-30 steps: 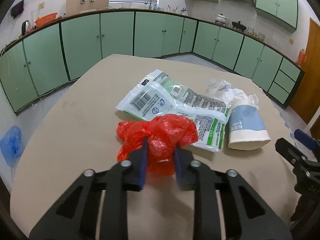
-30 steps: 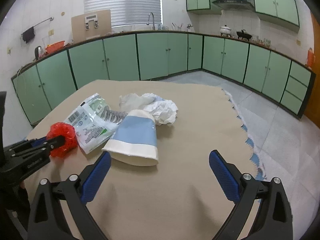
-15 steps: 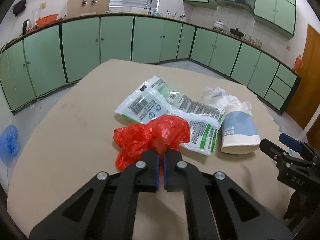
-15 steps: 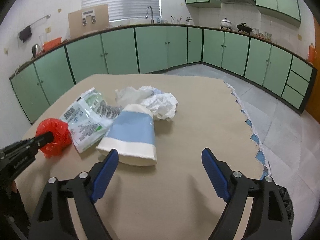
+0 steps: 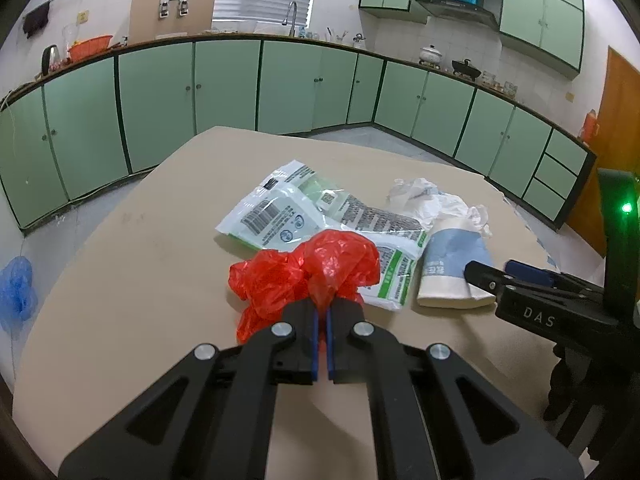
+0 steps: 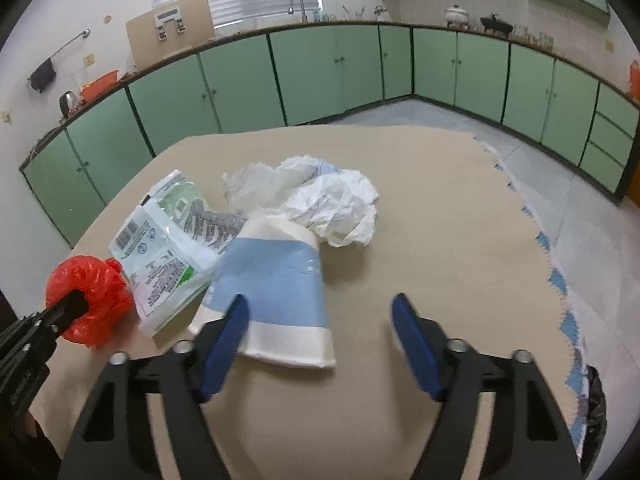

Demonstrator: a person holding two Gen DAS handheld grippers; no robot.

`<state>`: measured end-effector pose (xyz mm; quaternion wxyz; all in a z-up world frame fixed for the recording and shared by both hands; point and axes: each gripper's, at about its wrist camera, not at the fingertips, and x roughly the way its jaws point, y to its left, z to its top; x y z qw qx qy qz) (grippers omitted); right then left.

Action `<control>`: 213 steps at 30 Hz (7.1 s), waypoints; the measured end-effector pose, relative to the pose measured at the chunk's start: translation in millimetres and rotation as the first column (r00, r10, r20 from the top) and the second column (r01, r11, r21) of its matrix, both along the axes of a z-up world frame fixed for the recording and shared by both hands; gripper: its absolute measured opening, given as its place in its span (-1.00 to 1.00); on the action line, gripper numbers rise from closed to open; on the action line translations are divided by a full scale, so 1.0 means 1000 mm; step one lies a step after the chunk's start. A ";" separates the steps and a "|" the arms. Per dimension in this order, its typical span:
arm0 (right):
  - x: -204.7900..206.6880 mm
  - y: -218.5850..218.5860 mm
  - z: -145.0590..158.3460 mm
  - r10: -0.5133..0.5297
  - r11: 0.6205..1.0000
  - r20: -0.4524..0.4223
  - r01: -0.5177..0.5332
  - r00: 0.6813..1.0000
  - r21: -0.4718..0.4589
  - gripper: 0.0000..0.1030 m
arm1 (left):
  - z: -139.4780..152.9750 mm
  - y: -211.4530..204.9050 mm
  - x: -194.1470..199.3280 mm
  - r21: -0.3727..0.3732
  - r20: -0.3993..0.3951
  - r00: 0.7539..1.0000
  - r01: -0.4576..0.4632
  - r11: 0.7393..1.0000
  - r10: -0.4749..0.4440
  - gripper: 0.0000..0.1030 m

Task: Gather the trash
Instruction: 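Close the left gripper on the red plastic bag while the right gripper approaches the paper cup, then carry the red bag and blue-white paper cup over the black bin, then open both grippers to drop the bag and cup into the bin, then move both open grippers back to the table, then grasp the white-green wrapper with the left gripper while the right gripper grasps the white tissue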

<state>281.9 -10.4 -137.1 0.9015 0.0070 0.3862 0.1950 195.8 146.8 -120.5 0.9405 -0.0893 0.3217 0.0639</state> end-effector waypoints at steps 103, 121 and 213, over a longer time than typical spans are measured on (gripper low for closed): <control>-0.178 -0.294 0.078 -0.397 0.918 0.218 0.386 0.891 0.092 -0.72 | 0.039 -0.293 -0.038 0.020 0.127 0.813 0.570 0.821 -0.568 -0.98; -0.195 -0.366 0.029 -0.537 0.843 0.138 0.536 0.832 0.049 -0.71 | 0.010 -0.384 -0.030 0.009 0.106 0.706 0.703 0.711 -0.700 -0.98; 0.060 0.003 -0.008 -0.036 0.999 -0.034 0.034 0.999 -0.039 -0.57 | 0.007 -0.011 0.053 0.092 0.018 1.000 -0.017 0.996 0.016 0.34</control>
